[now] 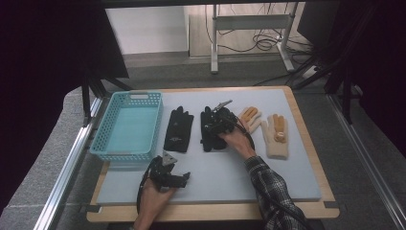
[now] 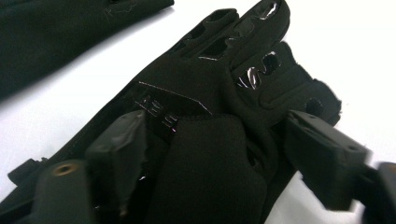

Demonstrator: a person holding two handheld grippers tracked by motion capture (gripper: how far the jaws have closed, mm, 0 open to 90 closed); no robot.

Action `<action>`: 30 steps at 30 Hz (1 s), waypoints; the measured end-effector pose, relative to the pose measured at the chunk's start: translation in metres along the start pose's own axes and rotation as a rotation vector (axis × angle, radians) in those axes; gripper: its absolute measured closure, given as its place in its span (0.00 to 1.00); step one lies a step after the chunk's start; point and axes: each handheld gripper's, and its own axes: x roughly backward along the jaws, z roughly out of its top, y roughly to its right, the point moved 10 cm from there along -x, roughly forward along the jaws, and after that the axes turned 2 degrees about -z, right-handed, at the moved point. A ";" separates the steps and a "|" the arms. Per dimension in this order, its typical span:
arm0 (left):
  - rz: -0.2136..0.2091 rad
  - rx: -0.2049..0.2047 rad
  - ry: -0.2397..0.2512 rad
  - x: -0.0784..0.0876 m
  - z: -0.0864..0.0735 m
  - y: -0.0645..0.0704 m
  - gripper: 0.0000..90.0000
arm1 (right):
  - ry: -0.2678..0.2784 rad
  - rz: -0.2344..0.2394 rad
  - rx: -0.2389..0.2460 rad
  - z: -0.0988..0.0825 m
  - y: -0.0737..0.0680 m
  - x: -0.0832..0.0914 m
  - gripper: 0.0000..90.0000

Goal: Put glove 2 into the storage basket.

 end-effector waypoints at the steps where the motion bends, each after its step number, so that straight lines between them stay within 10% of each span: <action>1: 0.000 0.000 0.000 0.000 0.000 0.000 0.06 | 0.000 0.000 0.000 0.000 0.000 0.000 0.26; 3: 0.000 0.001 0.001 0.000 0.000 0.000 0.06 | -0.012 -0.004 -0.027 0.000 0.001 0.004 0.52; 10: 0.001 -0.001 -0.001 0.000 0.000 0.000 0.06 | -0.015 0.014 -0.051 -0.003 -0.006 0.011 0.87; 30: 0.000 0.000 0.001 0.000 0.000 0.000 0.06 | 0.116 0.128 -0.092 0.013 -0.048 0.095 0.90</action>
